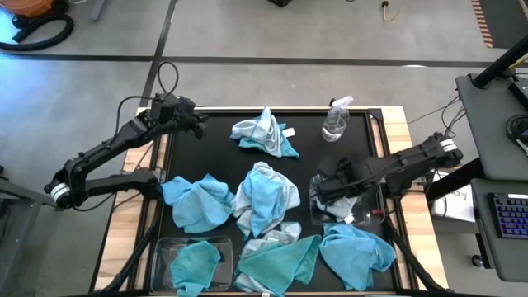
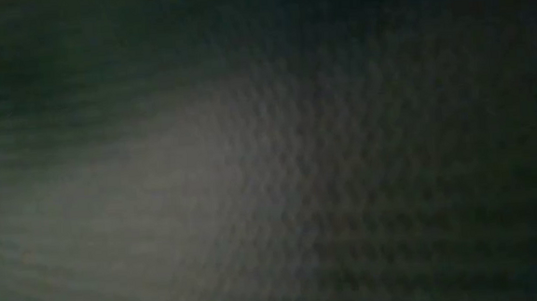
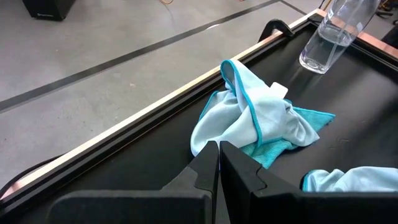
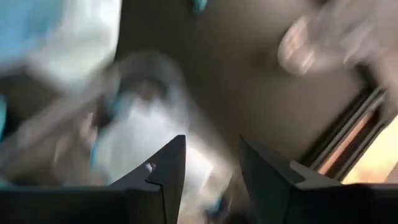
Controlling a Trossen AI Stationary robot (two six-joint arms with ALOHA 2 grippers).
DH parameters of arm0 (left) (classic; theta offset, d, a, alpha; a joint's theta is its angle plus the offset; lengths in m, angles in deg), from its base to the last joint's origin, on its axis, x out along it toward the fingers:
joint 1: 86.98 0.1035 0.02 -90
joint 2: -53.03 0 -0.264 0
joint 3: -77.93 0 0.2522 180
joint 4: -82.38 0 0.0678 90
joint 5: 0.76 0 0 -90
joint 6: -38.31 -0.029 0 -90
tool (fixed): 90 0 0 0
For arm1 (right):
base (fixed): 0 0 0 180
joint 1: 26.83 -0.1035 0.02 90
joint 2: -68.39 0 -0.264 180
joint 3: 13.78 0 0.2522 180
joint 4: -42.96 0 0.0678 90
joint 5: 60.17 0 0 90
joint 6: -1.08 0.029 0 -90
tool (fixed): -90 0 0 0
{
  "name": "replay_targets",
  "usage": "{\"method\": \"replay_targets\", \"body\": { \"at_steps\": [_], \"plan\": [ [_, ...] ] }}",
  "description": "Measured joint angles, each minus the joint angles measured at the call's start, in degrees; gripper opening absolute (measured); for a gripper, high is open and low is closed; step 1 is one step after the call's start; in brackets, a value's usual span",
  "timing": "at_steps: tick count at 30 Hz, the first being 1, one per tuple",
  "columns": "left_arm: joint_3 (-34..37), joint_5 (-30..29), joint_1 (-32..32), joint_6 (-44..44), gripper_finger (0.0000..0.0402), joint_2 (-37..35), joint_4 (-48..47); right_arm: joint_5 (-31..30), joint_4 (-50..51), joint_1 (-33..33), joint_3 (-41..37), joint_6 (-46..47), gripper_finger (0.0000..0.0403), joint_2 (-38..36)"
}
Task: Sort microfiber towel by color & place in baskets
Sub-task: Put the white towel into the top transparent bin
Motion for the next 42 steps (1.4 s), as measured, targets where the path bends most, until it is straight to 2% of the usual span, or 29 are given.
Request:
{"method": "replay_targets", "body": {
  "at_steps": [5,8,16,22,27,35,42],
  "plan": [
    [0.0,0.0,0.0,0.0,0.0000,0.0,0.0,-19.6,-6.0,1.7,3.8,-1.6,0.0130,-0.1],
    [0.0,0.0,0.0,0.0,0.0000,0.0,0.0,-25.3,-12.0,3.3,5.0,-5.4,0.0128,-0.1],
    [0.1,0.0,0.0,0.0,0.0000,0.0,-0.7,-25.7,-28.1,7.9,4.8,-19.3,0.0128,0.4],
    [0.1,0.0,0.0,0.0,0.0000,0.0,-0.7,-25.7,-35.7,9.3,4.8,-20.6,0.0128,0.4],
    [0.1,-0.3,0.0,0.1,0.0000,0.0,-0.8,-25.7,-37.7,9.4,4.8,-22.2,0.0128,0.4],
    [0.1,-6.3,0.0,1.7,0.0000,0.0,-0.9,-25.7,-40.2,9.4,4.8,-28.7,0.0128,2.2],
    [0.1,-6.5,0.0,1.7,0.0000,0.0,-1.9,-25.6,-46.5,11.7,4.8,-39.1,0.0128,6.4]
  ]
}}
